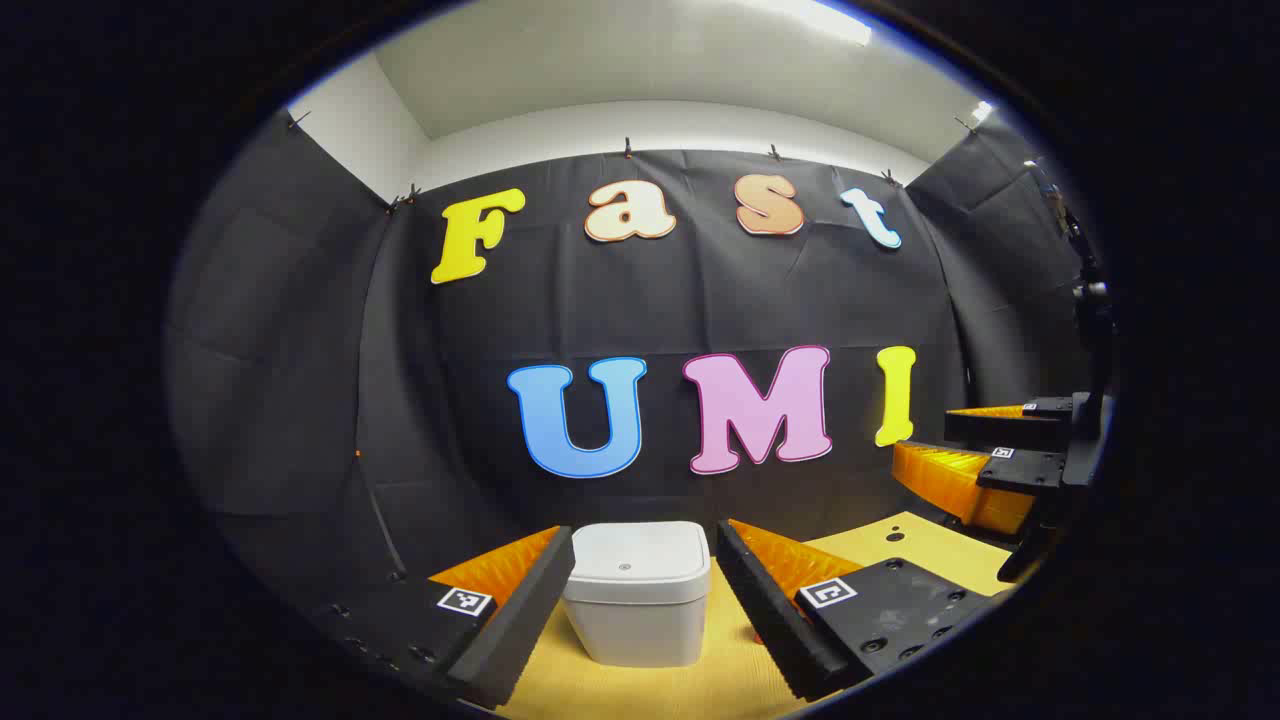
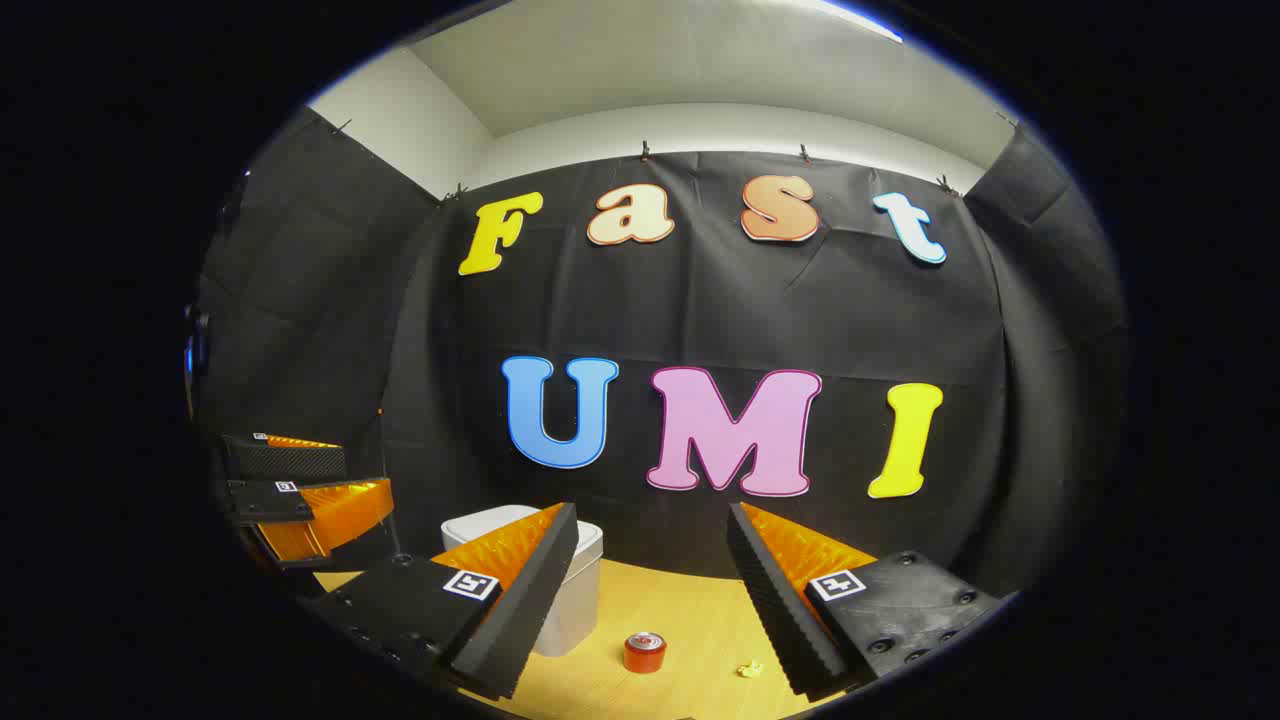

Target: Press the lid of the desktop garbage bin to open it, pick up the crumpled paper on the desktop and throw it into the bin, then pick up the pop can on the desktop and drop it into the bin, and finally close the garbage bin lid.

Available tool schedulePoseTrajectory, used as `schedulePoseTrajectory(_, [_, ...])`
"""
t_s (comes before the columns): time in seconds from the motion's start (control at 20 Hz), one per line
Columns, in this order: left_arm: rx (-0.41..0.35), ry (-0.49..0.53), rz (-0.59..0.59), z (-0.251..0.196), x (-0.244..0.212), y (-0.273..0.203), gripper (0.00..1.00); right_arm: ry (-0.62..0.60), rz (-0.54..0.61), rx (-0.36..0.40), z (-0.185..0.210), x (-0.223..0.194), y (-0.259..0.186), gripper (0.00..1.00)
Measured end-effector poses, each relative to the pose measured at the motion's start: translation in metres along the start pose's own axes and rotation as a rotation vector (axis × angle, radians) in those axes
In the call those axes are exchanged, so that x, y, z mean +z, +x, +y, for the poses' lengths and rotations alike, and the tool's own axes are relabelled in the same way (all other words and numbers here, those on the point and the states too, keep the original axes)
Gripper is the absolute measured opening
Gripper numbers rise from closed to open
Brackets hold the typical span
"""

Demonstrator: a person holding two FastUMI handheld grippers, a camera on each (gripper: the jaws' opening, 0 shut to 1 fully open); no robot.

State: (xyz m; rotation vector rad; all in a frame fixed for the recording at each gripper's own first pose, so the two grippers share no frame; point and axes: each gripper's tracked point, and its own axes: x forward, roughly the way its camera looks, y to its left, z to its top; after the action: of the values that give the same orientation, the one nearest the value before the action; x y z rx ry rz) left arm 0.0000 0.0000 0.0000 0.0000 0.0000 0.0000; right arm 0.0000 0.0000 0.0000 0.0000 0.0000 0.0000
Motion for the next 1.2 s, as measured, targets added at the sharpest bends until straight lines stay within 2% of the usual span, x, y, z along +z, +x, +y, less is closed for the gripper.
schedulePoseTrajectory(0.25, [-0.024,-0.029,-0.01,-0.004,-0.001,0.002,0.95,0.015,-0.027,-0.069,-0.014,0.008,-0.007,0.96])
schedulePoseTrajectory(0.55, [-0.057,-0.071,-0.017,-0.008,-0.003,0.01,0.95,-0.022,0.001,-0.116,-0.027,0.0,-0.018,0.96])
schedulePoseTrajectory(1.2, [-0.095,-0.07,-0.021,-0.001,-0.006,0.036,0.95,-0.036,0.035,-0.162,-0.046,-0.01,-0.022,0.96])
